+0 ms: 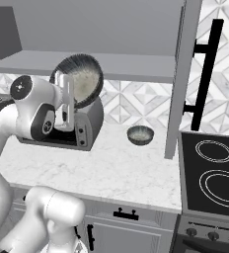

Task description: Pick up the bowls on the counter and stack them on top of one another in the open cabinet. Place the smaller bowl on top of the larger bowl.

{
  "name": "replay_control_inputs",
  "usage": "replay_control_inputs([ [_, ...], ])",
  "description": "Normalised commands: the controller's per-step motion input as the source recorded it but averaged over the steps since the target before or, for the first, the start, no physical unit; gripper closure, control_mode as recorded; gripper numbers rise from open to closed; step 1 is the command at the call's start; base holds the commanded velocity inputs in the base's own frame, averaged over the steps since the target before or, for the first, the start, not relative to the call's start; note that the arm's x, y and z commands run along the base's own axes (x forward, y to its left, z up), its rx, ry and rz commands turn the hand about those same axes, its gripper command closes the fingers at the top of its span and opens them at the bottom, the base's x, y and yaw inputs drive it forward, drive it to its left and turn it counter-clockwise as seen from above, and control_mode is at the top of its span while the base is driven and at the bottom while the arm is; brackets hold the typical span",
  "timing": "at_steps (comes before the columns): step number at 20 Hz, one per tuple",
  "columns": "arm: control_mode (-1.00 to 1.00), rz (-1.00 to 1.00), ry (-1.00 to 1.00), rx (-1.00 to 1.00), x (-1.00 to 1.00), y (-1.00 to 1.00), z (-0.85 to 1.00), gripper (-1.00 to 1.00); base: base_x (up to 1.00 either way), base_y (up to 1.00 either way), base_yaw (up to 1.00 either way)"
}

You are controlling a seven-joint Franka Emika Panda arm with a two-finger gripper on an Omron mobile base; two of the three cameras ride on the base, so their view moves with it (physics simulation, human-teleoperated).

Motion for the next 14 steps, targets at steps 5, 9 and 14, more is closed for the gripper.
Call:
replay_control_inputs([
  [5,-1.0,0.09,-0.07,0.0,0.07,0.0,0.58,1.0,0.0,0.0,0.0],
  [9,-1.0,0.07,-0.07,0.01,0.38,0.0,0.54,1.0,0.0,0.0,0.0],
  [14,-1.0,0.06,-0.01,0.03,0.59,0.0,0.39,1.0,0.0,0.0,0.0],
])
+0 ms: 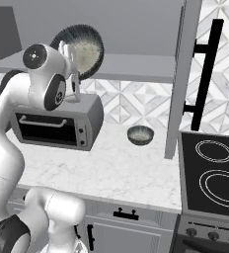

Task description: Pick up the bowls on the counter and stack them on top of one another in the open cabinet. Place the smaller bowl on top of the larger bowl.

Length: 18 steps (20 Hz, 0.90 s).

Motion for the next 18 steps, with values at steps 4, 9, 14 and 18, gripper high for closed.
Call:
replay_control_inputs([
  [4,-1.0,0.01,0.0,0.0,0.54,0.0,0.16,1.0,0.0,0.0,0.0],
  [9,-1.0,0.0,0.0,0.01,0.64,0.0,0.0,1.0,0.0,0.0,0.0],
  [14,-1.0,0.0,0.0,0.0,0.53,0.0,-0.17,1.0,0.0,0.0,0.0],
  [18,-1.0,0.0,0.0,0.0,0.48,0.0,-0.31,1.0,0.0,0.0,0.0],
])
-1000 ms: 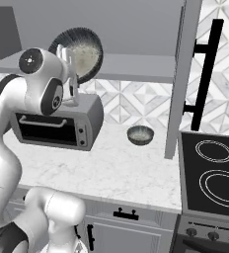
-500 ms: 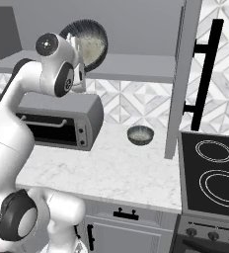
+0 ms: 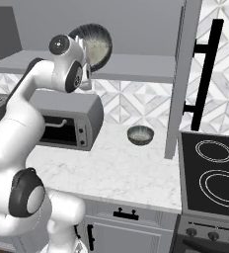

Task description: Pick up the bowls on the counter and stack them on top of one another in the open cabinet. Place the smaller bowl on top of the larger bowl.

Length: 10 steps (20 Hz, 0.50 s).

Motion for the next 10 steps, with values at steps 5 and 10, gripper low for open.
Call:
replay_control_inputs([
  [5,-1.0,0.0,0.0,0.0,0.49,0.0,-0.06,1.0,0.0,0.0,0.0],
  [10,-1.0,0.0,0.0,0.0,0.52,0.0,-0.04,1.0,0.0,0.0,0.0],
])
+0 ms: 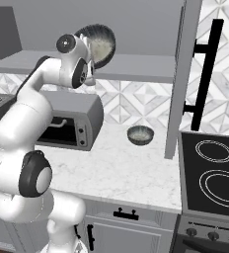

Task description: Pick up the bowls on the counter and stack them on top of one another in the open cabinet. Place the smaller bowl on top of the larger bowl.

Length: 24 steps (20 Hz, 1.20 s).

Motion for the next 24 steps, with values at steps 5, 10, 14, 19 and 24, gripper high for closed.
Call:
replay_control_inputs([
  [5,-1.0,0.0,-0.01,0.0,0.42,0.01,-0.14,-1.0,0.0,0.0,0.0],
  [10,-1.0,0.0,-0.2,0.0,0.11,0.01,-0.06,-1.0,0.0,0.0,0.0],
  [14,-1.0,0.0,-0.42,0.0,0.0,0.0,0.0,-1.0,0.0,0.0,0.0],
  [19,-1.0,0.0,-0.15,0.02,-0.34,0.01,0.2,-1.0,0.0,0.0,0.0],
  [24,-1.0,-0.04,0.01,0.0,-0.97,0.0,0.23,-1.0,0.0,0.0,0.0],
])
